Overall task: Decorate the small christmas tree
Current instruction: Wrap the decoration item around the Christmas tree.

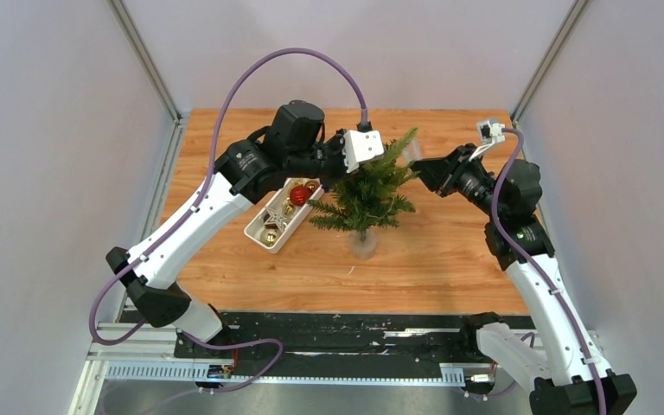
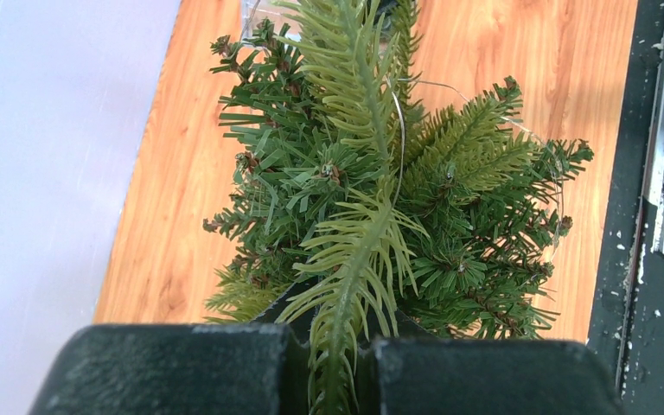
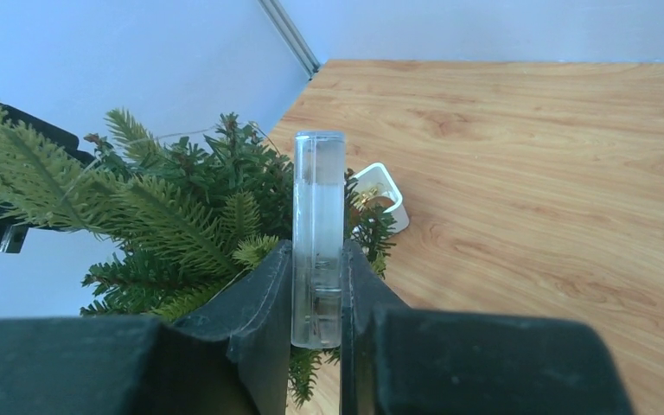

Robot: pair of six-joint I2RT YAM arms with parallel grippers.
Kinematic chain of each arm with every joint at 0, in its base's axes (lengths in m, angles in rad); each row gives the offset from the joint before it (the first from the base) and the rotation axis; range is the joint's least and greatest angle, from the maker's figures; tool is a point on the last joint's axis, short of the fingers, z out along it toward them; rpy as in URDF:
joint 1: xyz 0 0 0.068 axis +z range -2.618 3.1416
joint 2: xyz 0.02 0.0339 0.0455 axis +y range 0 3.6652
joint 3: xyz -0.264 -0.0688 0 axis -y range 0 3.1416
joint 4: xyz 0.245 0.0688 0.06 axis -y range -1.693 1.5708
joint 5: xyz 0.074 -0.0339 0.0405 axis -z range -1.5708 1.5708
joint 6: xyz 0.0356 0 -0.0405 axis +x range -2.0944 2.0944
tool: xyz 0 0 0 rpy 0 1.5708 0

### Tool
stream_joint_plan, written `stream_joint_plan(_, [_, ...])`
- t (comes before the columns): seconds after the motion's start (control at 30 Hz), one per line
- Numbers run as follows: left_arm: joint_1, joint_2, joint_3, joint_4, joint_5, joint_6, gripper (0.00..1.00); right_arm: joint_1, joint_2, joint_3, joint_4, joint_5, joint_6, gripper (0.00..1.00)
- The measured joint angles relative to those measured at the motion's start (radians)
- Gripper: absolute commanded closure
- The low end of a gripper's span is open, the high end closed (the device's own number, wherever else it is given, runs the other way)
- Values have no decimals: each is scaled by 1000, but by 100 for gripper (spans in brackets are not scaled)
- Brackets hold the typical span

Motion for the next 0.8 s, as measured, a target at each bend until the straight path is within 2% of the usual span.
stream_joint_plan(0.3, [1,0,0,2,0,-6,100,28,-10,-127,33,1,100,100])
stream_joint_plan(0.6, [2,0,0,2,-2,-7,100,93,-57,-180,44,51,108,100])
stream_joint_plan(0.7, [2,0,0,2,-3,-9,100,111,-46,-203,69,65,111,98])
stream_joint_plan(0.8, [2,0,0,2,-7,-10,100,119,-28,-229,89,80,115,87])
